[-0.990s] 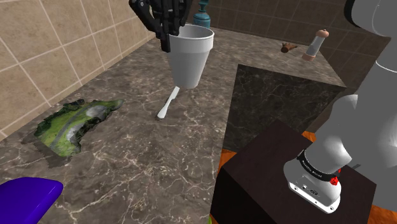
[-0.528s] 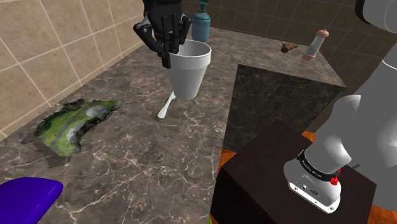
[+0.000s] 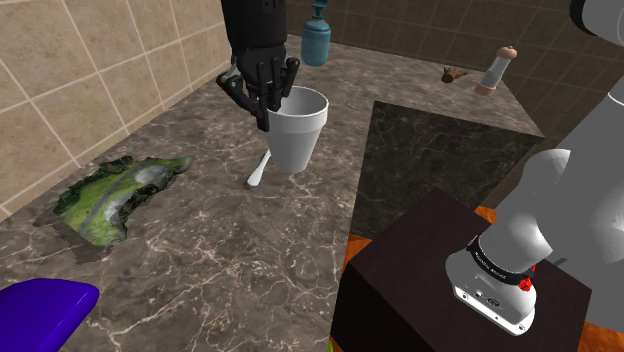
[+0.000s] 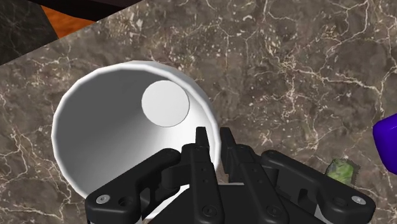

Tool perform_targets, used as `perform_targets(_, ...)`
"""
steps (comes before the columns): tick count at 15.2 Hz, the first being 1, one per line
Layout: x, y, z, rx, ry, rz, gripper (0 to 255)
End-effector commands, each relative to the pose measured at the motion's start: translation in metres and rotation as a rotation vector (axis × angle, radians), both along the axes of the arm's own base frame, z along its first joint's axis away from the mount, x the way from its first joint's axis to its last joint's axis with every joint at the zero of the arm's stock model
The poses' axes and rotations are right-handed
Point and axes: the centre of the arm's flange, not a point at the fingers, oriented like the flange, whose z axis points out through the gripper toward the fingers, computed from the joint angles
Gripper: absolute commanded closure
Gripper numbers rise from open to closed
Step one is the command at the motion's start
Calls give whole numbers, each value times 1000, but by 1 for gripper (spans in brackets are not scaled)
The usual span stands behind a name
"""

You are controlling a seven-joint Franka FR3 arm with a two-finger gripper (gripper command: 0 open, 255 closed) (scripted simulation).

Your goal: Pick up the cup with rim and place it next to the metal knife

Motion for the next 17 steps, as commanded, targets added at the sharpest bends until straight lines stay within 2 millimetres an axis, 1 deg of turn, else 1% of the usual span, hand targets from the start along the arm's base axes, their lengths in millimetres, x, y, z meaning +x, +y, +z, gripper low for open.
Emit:
perform_targets(1, 0, 1, -11, 0, -1, 0, 255)
perform_targets(13, 0, 1, -74, 0, -1, 0, 255)
perform_targets(17, 0, 1, -75, 0, -1, 0, 255)
